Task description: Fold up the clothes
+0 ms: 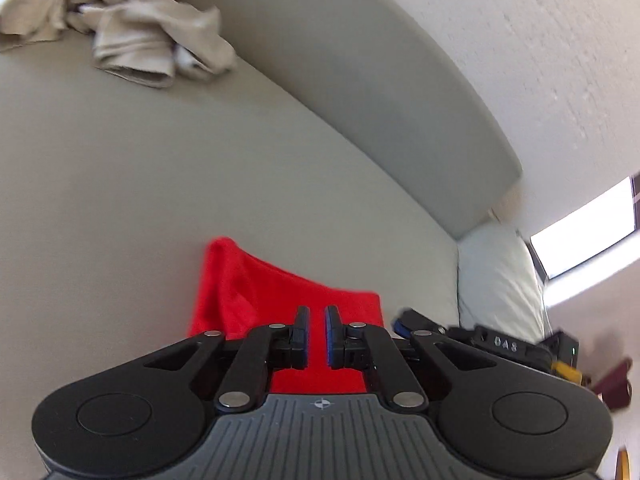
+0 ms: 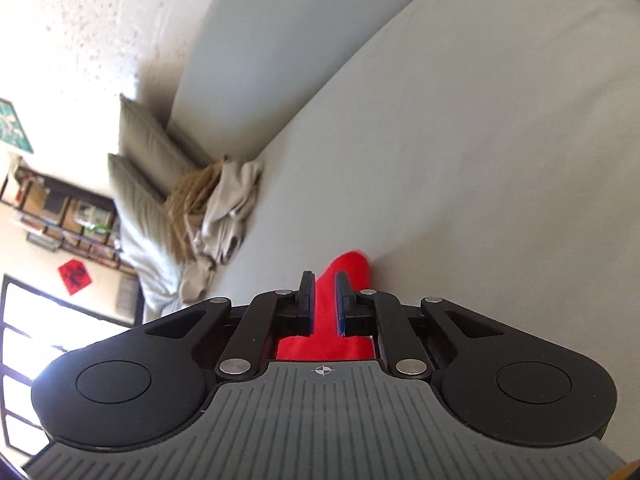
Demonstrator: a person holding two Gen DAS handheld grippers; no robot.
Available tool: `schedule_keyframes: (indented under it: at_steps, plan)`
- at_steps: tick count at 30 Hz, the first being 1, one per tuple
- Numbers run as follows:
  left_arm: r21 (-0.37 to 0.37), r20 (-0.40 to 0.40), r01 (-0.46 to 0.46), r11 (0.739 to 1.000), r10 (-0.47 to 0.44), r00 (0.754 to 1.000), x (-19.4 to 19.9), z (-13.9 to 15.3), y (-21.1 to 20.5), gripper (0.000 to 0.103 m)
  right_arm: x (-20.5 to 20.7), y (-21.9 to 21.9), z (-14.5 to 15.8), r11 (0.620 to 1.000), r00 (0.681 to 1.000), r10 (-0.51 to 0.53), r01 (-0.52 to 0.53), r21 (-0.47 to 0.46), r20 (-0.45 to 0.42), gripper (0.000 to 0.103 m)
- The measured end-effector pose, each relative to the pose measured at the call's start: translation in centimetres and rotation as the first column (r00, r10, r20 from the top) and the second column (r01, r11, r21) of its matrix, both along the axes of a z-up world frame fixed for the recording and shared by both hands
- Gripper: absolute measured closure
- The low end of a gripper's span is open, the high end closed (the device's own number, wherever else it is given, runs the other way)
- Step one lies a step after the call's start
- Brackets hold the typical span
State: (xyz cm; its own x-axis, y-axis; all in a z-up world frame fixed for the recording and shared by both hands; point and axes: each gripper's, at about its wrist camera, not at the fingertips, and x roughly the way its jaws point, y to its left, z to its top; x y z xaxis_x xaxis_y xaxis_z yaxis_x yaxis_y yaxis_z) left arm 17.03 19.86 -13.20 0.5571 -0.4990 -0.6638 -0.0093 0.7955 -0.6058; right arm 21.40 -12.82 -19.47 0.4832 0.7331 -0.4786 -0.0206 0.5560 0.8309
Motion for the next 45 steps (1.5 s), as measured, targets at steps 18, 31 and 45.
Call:
schedule_keyframes:
  at_steps: [18,31,45]
  plan:
    - [0.059,0.109,-0.059,0.997,0.052,0.993,-6.8,4.1,-2.3,0.080,-2.0,-2.5,2.0,0.988,0.994,-0.105,0.101,-0.117,-0.031,0.076]
    - [0.394,0.040,0.066,0.917,-0.089,0.995,-17.5,1.3,-9.1,0.086,-18.6,8.9,8.2,0.693,0.873,0.470,-0.274,-0.667,0.129,0.073]
    - [0.448,-0.127,0.068,0.891,-0.012,0.992,-23.0,2.0,-8.7,0.064,-26.3,1.5,7.5,0.722,0.934,0.350,-0.321,-0.612,-0.077,0.048]
